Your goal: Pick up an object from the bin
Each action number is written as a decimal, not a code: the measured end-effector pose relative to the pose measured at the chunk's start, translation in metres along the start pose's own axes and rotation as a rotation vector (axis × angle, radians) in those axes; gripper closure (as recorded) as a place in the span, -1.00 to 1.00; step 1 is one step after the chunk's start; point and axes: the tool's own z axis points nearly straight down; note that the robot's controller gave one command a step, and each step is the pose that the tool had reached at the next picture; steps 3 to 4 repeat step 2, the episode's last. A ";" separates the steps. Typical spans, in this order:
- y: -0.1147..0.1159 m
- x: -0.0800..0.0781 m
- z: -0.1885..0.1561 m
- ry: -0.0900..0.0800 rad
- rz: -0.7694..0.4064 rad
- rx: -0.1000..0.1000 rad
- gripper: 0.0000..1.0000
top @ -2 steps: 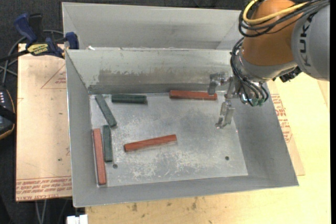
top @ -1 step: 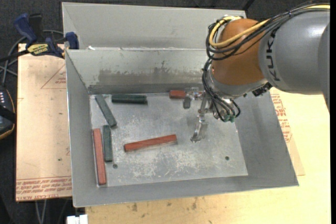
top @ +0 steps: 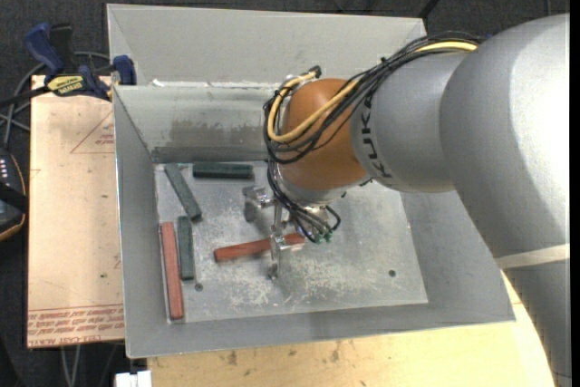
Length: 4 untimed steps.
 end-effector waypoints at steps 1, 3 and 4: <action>-0.004 -0.001 -0.003 -0.005 0.006 0.003 1.00; -0.004 0.002 -0.153 -0.013 -0.287 0.006 1.00; -0.004 0.002 -0.153 -0.013 -0.287 0.006 1.00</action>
Offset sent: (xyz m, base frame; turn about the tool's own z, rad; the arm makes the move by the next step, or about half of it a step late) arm 0.0000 0.0000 0.0000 0.0000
